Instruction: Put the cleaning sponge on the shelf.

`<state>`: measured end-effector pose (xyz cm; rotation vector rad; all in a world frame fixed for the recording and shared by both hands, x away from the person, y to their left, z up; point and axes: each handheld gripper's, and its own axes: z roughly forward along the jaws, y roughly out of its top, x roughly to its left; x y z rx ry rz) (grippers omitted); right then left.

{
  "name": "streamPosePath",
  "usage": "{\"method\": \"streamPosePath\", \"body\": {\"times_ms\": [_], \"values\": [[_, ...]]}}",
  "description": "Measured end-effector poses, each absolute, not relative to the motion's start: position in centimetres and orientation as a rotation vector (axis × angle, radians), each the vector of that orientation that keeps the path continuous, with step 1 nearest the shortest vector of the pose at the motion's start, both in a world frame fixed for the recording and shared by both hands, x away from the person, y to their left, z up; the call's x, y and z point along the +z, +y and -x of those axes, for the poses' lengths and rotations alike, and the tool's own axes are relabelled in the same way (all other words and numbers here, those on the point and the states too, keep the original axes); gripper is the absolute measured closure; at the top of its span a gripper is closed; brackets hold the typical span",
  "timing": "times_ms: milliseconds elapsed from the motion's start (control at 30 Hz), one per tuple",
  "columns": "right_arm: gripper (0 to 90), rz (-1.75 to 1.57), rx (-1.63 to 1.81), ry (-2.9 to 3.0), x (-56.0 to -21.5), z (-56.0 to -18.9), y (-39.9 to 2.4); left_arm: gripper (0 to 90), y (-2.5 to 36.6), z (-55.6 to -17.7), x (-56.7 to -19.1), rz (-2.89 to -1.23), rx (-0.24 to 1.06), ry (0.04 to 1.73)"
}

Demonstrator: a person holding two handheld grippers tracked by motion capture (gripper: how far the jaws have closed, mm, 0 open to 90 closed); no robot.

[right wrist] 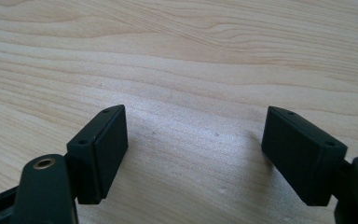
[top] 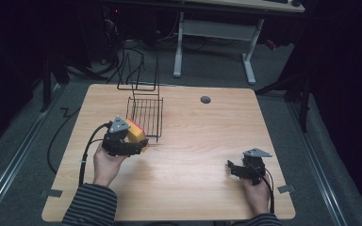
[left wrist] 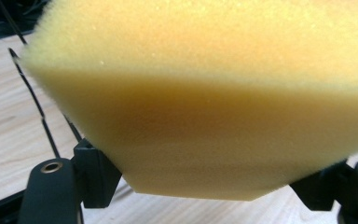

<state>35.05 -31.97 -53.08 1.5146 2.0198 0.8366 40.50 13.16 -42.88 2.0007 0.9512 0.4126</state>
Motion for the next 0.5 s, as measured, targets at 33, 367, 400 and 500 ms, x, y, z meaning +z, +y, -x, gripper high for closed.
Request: {"method": "streamPosePath", "body": {"times_ms": [33,367,400,500], "values": [[22.8,-1.515,0.837,2.02,-53.1,-35.1,-32.0,24.2,13.1,-40.7,-42.8,-1.999,0.413,0.953],[22.8,-1.512,0.837,2.021,-53.1,-35.1,-32.0,24.3,12.8,-41.9,-42.3,-2.002,0.456,0.973],[22.8,-1.515,0.837,2.02,-53.1,-35.1,-32.0,24.2,12.7,-42.0,-42.3,-2.008,0.471,0.971],[22.8,-1.512,0.837,2.021,-53.1,-35.1,-32.0,24.3,12.5,-42.3,-42.1,-2.005,0.502,0.969]]}}
